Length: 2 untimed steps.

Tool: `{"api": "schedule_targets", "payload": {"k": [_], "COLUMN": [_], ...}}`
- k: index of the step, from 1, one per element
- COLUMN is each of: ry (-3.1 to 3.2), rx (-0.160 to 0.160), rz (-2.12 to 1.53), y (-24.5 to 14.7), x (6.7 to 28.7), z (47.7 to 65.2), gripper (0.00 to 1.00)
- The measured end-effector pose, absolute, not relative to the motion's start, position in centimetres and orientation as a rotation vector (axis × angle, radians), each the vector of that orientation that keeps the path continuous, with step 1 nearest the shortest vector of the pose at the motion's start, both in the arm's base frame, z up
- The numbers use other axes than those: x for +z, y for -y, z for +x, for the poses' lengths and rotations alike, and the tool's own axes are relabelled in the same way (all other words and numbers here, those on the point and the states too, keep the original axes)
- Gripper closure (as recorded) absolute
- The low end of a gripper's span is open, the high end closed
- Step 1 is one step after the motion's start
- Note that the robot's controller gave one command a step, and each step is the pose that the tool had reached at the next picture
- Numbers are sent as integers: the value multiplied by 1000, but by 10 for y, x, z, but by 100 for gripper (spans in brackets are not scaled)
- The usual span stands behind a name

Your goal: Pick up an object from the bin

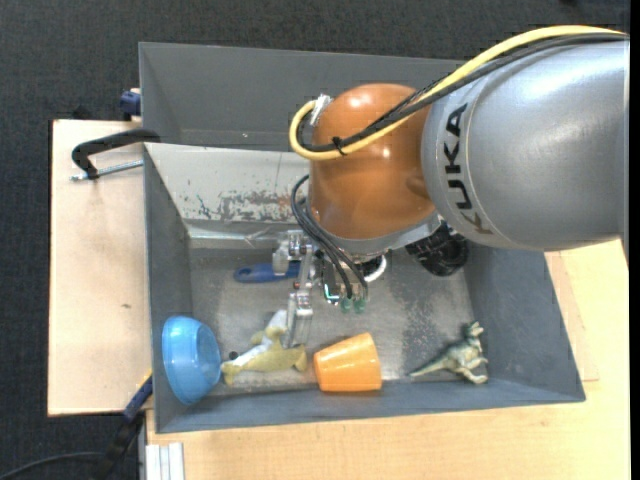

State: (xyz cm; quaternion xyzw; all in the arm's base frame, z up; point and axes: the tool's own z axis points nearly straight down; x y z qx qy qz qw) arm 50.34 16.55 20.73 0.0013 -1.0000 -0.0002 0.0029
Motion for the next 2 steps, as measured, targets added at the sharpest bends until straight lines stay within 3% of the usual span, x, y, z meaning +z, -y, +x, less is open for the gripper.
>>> {"api": "schedule_targets", "payload": {"k": [1, 2], "ry": [3111, 3116], "rx": [1, -2], "rz": [392, 392], "y": [-121, -123], "x": [67, 70], "z": [495, 496], "gripper": [0, 100]}}
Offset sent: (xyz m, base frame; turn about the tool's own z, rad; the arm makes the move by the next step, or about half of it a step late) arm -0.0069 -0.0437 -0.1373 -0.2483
